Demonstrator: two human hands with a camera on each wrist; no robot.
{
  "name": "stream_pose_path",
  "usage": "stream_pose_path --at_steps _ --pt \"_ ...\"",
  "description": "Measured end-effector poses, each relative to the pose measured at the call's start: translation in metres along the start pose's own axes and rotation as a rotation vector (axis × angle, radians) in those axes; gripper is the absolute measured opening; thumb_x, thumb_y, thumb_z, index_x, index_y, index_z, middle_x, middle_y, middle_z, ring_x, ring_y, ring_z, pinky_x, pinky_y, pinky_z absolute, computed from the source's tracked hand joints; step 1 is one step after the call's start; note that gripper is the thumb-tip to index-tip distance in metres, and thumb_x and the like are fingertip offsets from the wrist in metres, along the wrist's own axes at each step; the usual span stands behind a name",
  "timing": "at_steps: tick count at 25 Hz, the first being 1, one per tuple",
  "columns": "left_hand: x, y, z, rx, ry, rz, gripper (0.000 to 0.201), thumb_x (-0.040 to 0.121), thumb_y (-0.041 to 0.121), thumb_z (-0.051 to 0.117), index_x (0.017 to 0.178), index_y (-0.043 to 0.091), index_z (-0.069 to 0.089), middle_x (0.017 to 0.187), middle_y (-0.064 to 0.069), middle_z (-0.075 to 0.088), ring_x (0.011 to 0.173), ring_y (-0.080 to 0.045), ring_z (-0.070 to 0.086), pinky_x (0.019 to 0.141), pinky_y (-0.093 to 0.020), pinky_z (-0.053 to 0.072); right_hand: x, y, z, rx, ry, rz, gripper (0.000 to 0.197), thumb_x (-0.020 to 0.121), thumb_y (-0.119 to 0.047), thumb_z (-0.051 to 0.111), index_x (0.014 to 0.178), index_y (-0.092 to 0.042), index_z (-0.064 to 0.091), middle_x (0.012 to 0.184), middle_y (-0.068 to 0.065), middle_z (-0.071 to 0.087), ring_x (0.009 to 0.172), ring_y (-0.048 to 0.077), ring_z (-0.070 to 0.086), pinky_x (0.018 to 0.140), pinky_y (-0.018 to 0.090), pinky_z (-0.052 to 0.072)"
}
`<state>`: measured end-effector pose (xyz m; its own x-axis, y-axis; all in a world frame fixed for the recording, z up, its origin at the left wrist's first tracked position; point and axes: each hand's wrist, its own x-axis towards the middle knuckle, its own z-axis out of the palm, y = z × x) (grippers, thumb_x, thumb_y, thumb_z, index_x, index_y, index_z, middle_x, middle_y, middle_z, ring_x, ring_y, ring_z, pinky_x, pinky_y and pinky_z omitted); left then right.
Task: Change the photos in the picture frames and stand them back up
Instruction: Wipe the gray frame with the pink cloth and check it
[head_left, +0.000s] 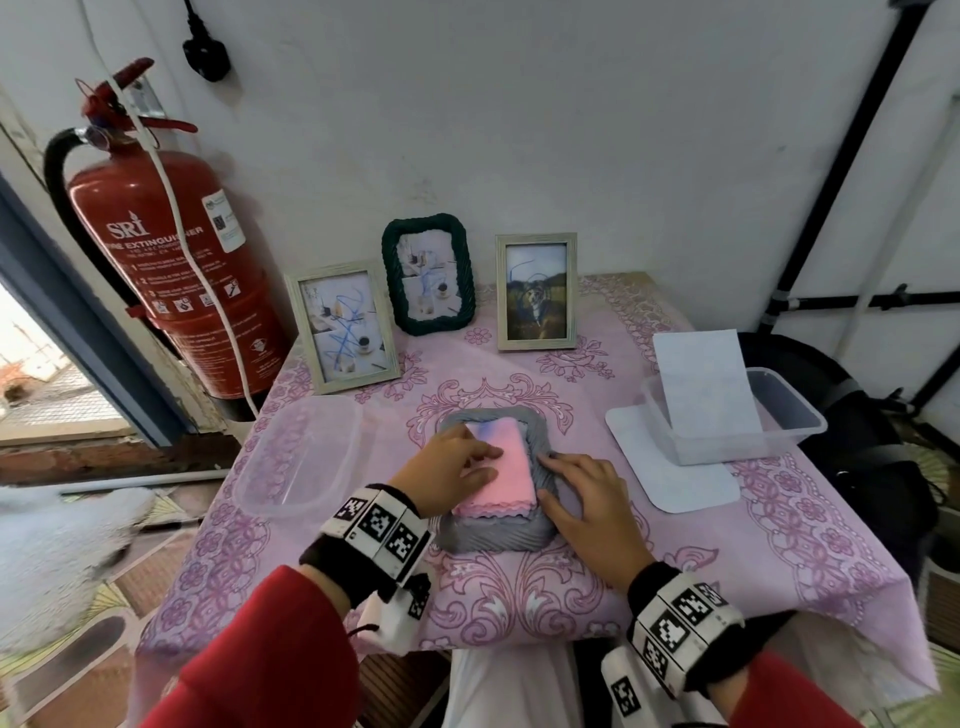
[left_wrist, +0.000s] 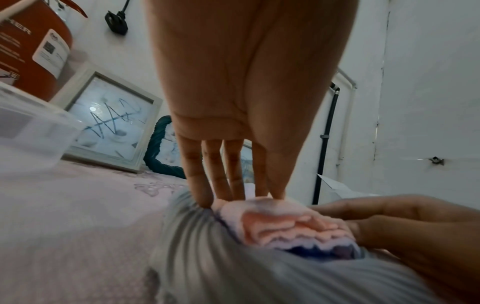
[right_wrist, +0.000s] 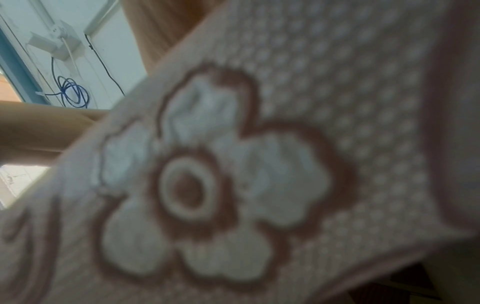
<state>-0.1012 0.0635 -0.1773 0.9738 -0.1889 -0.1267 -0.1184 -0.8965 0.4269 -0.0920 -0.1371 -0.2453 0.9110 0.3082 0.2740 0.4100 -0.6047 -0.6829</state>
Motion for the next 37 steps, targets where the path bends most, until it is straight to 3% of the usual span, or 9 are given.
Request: stream_pose_path --at_steps 3,6,10,15,19,24,27,30,37 --pt "-0.005 -0.005 -0.007 -0.074 0.012 0.005 0.05 0.089 0.031 0.059 0.135 0.016 0.047 0.125 -0.008 0.048 0.116 -0.019 0.049 0.091 -0.014 0.03 0.001 -0.006 -0.005 0.017 -0.032 0.038 0.04 0.088 -0.028 0.062 0.127 -0.023 0.056 0.125 -0.007 0.055 0.118 0.014 0.041 0.102 0.03 0.028" --pt "-0.01 -0.018 -0.016 -0.055 0.038 -0.04 0.084 0.075 0.04 0.073 0.144 0.017 0.032 0.147 -0.004 0.035 0.135 -0.016 0.033 0.106 -0.018 0.023 0.004 -0.013 -0.017 0.089 -0.161 0.102 0.044 0.088 -0.02 0.061 0.131 -0.019 0.052 0.13 0.0 0.051 0.125 0.018 0.038 0.106 0.026 0.026" --pt "-0.014 -0.034 -0.017 -0.001 -0.224 -0.137 0.119 0.066 0.048 0.078 0.15 0.017 -0.001 0.159 -0.004 -0.005 0.146 -0.016 -0.004 0.116 -0.026 0.003 0.022 -0.037 -0.036 0.032 -0.242 0.043 0.047 0.089 -0.018 0.058 0.135 -0.015 0.045 0.136 0.005 0.045 0.129 0.02 0.033 0.106 0.025 0.026" --pt "-0.014 -0.041 -0.01 0.052 -0.196 -0.128 0.122 0.062 0.052 0.08 0.15 0.018 0.003 0.159 -0.003 0.001 0.146 -0.016 0.004 0.116 -0.025 0.006 0.063 -0.068 -0.023 -0.234 -0.468 -0.222 0.047 0.088 -0.03 0.059 0.132 -0.015 0.049 0.139 0.005 0.045 0.132 0.02 0.035 0.108 0.028 0.023" --pt "-0.014 -0.047 -0.008 0.059 -0.156 -0.094 0.123 0.059 0.056 0.08 0.15 0.021 0.006 0.159 -0.004 0.008 0.144 -0.021 0.019 0.116 -0.028 0.016 0.082 -0.059 -0.001 -0.416 -0.676 -0.232 0.07 0.083 -0.045 0.063 0.141 -0.015 0.038 0.146 0.008 0.038 0.135 0.023 0.033 0.113 0.033 0.025" --pt "-0.013 -0.039 -0.008 0.13 -0.118 -0.044 0.11 0.053 0.056 0.082 0.143 0.019 0.031 0.144 -0.003 0.038 0.127 -0.024 0.045 0.105 -0.03 0.035 0.081 -0.061 0.006 -0.31 -0.635 -0.372 0.027 0.085 -0.025 0.061 0.108 -0.011 0.065 0.105 0.01 0.061 0.103 0.024 0.053 0.084 0.027 0.036" --pt "-0.013 -0.036 -0.009 0.258 -0.12 -0.046 0.118 0.054 0.06 0.079 0.146 0.013 0.022 0.148 -0.006 0.033 0.128 -0.023 0.043 0.105 -0.033 0.035 0.059 -0.063 0.004 -0.302 -0.648 -0.455 0.018 0.089 -0.02 0.054 0.1 -0.011 0.064 0.099 0.009 0.061 0.097 0.023 0.052 0.084 0.031 0.037" --pt "-0.014 -0.034 -0.009 0.325 -0.134 -0.041 0.121 0.058 0.063 0.075 0.149 0.012 0.014 0.153 -0.007 0.024 0.132 -0.022 0.039 0.106 -0.033 0.033 0.045 -0.056 -0.015 -0.424 -0.661 -0.519 0.026 0.094 -0.029 0.045 0.112 -0.02 0.06 0.107 0.002 0.061 0.104 0.017 0.052 0.091 0.032 0.034" --pt "-0.018 -0.041 -0.011 0.146 -0.169 -0.029 0.12 0.061 0.057 0.077 0.15 0.018 0.006 0.159 -0.004 0.004 0.138 -0.022 0.032 0.114 -0.029 0.025 0.084 -0.042 -0.026 -0.761 -0.551 -0.503 0.023 0.097 -0.025 0.04 0.11 -0.019 0.057 0.112 -0.001 0.058 0.109 0.019 0.042 0.09 0.031 0.027"
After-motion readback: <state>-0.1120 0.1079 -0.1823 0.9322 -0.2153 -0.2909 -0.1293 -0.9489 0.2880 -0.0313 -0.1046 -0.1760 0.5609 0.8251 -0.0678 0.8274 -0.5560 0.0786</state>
